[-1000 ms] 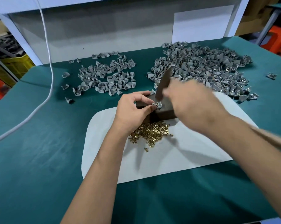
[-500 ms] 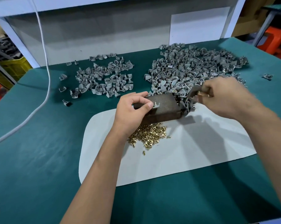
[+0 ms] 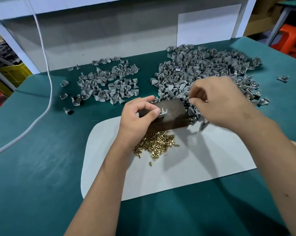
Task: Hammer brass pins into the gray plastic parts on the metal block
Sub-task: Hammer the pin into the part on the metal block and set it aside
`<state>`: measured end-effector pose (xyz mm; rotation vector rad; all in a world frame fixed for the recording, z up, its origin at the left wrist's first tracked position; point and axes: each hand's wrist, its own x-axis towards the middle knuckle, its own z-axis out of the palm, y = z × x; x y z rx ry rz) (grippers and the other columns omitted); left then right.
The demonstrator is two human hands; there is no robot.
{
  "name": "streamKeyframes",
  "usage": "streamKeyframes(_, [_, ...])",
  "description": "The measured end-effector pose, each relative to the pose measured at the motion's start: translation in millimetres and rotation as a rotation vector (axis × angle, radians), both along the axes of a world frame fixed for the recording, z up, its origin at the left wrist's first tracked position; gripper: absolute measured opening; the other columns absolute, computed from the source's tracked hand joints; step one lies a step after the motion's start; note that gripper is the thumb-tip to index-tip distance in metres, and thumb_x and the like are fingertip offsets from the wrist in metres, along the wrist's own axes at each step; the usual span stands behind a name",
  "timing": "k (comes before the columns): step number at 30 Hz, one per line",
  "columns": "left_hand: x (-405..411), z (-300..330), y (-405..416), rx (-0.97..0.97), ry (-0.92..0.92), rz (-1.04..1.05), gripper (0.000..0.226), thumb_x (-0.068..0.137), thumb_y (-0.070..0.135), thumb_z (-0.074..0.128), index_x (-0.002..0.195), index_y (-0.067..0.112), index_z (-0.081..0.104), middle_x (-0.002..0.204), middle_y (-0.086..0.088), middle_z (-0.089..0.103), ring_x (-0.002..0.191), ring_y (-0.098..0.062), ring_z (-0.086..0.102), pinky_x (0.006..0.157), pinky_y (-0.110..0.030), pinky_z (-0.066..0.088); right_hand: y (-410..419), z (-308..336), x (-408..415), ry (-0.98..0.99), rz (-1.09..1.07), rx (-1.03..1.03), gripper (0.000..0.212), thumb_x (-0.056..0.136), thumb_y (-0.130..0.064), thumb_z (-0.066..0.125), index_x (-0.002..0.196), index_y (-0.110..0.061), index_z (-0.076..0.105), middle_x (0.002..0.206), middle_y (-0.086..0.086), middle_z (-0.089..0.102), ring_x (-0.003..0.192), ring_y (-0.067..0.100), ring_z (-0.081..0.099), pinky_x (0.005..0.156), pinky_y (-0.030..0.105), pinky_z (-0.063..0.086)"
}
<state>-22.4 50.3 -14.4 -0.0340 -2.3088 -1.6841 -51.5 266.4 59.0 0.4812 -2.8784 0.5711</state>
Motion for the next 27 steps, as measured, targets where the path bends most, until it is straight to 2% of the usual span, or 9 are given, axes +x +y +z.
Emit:
streamKeyframes(2, [1,1,1,-0.044,0.022,0.016,0.012,0.089,0.013,0.077,0.081,0.022,0.077,0.126,0.008,0.07,0.13,-0.017,0.056,0.115,-0.049,0.038,-6,-3,-1,-0.017,0.05,-0.031,0.006,0.094,-0.023,0.068,0.088,-0.025,0.069,0.084,-0.005,0.07,0.083,0.021,0.067,0.083,0.041,0.057])
streamKeyframes(5, [1,3,0,-0.211,0.163,0.105,0.015,0.087,0.01,0.077,0.081,0.023,0.074,0.114,0.012,0.073,0.122,-0.012,0.06,0.11,-0.038,0.042,13,-5,-8,-0.048,-0.055,0.023,0.01,0.092,-0.021,0.069,0.084,-0.024,0.065,0.082,-0.003,0.069,0.078,0.021,0.065,0.078,0.036,0.055])
streamKeyframes(7, [1,4,-1,-0.26,0.231,0.149,0.013,0.089,0.009,0.074,0.086,0.022,0.073,0.103,0.015,0.074,0.107,-0.004,0.065,0.1,-0.027,0.05,32,-4,-15,-0.137,-0.11,0.158,0.004,0.088,-0.019,0.07,0.087,-0.019,0.067,0.084,0.007,0.071,0.078,0.029,0.064,0.075,0.038,0.056])
streamKeyframes(9, [1,5,-1,-0.279,0.26,0.163,0.01,0.092,0.01,0.071,0.092,0.02,0.073,0.095,0.016,0.073,0.095,-0.002,0.066,0.087,-0.018,0.052,44,-2,-20,-0.292,-0.093,0.324,0.015,0.084,-0.021,0.074,0.09,-0.007,0.072,0.082,0.014,0.073,0.079,0.034,0.067,0.072,0.042,0.059])
streamKeyframes(12, [0,4,-2,-0.367,0.293,0.159,0.013,0.093,0.011,0.071,0.096,0.023,0.074,0.091,0.017,0.071,0.093,-0.008,0.066,0.085,-0.03,0.055,45,-10,-21,-0.372,-0.064,0.401,0.028,0.079,-0.033,0.083,0.07,-0.009,0.07,0.065,0.007,0.067,0.062,0.025,0.063,0.056,0.03,0.051])
streamKeyframes(15, [-1,2,-2,-0.465,0.364,0.132,0.015,0.089,0.007,0.075,0.098,0.018,0.08,0.09,0.013,0.071,0.094,-0.017,0.065,0.085,-0.037,0.055,48,-17,-25,-0.31,-0.068,0.371,0.035,0.086,-0.027,0.077,0.06,-0.009,0.064,0.06,0.007,0.061,0.056,0.025,0.056,0.052,0.03,0.043])
streamKeyframes(19, [-1,2,-3,-0.497,0.41,0.112,0.018,0.086,0.003,0.077,0.099,0.015,0.082,0.091,0.006,0.076,0.095,-0.019,0.065,0.087,-0.033,0.053,48,-10,-25,-0.271,-0.044,0.149,0.026,0.094,-0.019,0.071,0.07,-0.011,0.063,0.064,0.006,0.065,0.064,0.03,0.062,0.06,0.037,0.051])
streamKeyframes(22, [-1,2,-1,-0.483,0.403,0.094,0.019,0.087,0.002,0.075,0.1,0.015,0.082,0.093,0.005,0.077,0.097,-0.019,0.065,0.09,-0.033,0.052,36,2,-20,-0.175,0.028,-0.028,0.016,0.093,-0.016,0.066,0.079,-0.011,0.061,0.067,-0.003,0.068,0.068,0.033,0.062,0.063,0.045,0.053])
streamKeyframes(27, [1,2,4,-0.415,0.325,0.11,0.021,0.088,0.005,0.075,0.105,0.016,0.081,0.098,0.003,0.077,0.099,-0.015,0.068,0.092,-0.036,0.055,-7,14,0,-0.111,0.16,-0.075,0.009,0.089,-0.023,0.071,0.084,-0.024,0.063,0.081,-0.009,0.065,0.073,0.004,0.059,0.058,0.02,0.043])
